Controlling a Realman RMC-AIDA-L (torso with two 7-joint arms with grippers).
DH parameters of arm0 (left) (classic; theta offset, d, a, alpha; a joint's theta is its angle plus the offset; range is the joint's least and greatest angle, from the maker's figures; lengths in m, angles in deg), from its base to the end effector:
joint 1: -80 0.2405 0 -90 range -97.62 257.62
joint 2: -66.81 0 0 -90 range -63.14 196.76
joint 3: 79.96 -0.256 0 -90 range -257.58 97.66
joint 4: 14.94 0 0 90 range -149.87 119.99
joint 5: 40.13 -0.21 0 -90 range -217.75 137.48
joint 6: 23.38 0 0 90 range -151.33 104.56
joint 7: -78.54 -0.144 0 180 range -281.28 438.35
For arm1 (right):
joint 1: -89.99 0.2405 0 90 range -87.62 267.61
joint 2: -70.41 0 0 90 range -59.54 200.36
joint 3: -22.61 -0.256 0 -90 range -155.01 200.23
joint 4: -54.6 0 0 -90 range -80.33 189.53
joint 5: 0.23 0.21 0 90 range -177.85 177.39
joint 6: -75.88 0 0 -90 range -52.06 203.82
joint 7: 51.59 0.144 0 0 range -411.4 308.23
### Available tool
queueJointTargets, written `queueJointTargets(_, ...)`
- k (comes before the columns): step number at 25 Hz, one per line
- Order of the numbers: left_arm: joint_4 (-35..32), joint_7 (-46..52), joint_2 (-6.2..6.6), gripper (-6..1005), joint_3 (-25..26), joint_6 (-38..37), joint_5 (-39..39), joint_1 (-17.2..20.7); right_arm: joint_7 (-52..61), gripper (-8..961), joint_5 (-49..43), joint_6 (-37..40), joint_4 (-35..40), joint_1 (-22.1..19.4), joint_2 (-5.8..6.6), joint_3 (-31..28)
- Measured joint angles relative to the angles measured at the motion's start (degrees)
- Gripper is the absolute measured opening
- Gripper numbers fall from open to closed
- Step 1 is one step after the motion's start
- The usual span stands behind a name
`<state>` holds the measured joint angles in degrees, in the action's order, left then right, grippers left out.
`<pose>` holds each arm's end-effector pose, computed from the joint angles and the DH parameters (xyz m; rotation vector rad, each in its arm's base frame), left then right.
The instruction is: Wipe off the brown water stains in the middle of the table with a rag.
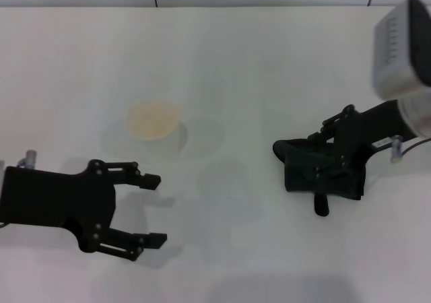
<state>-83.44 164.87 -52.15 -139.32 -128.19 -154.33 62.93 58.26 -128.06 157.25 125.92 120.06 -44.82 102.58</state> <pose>-0.2397 0.2675 0.0270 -3.0769 -0.2705 -0.3925 0.1904 0.3507 -0.0055 -2.9182 0.2588 -0.2091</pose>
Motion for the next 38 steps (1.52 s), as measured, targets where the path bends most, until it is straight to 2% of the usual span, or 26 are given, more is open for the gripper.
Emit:
queueJointTargets(4, 1.5, -1.5, 0.04, 889, 2.4, -0.5, 0.1, 0.2, -6.6, 606, 6.6, 4.0, -0.5, -2.2, 0.06, -7.6)
queueJointTargets(8, 1.8, -2.3, 0.04, 889, 3.2, -0.7, 1.1, 1.3, -12.6, 620, 10.6, 8.1, -3.6, -3.7, 0.18, -15.4)
queueJointTargets(14, 1.6, -3.9, 0.39, 888, 4.1, -1.3, 4.9, 4.4, -19.8, 624, 13.2, 12.6, -9.5, -4.3, 0.24, -23.0)
queueJointTargets(21, 1.8, -5.5, 0.22, 888, 7.5, -2.4, 5.7, 5.8, -21.8, 619, 14.0, 12.8, -11.6, -4.1, 0.18, -24.8)
queueJointTargets(30, 2.1, -5.9, 0.07, 888, 7.4, -2.4, 5.9, 5.4, -22.3, 617, 15.9, 12.5, -14.9, -2.1, -0.02, -24.2)
queueJointTargets(38, 2.2, -5.9, 0.12, 888, 7.6, -2.3, 5.9, 5.3, -23.3, 617, 16.3, 12.5, -15.0, -2.4, -0.01, -24.2)
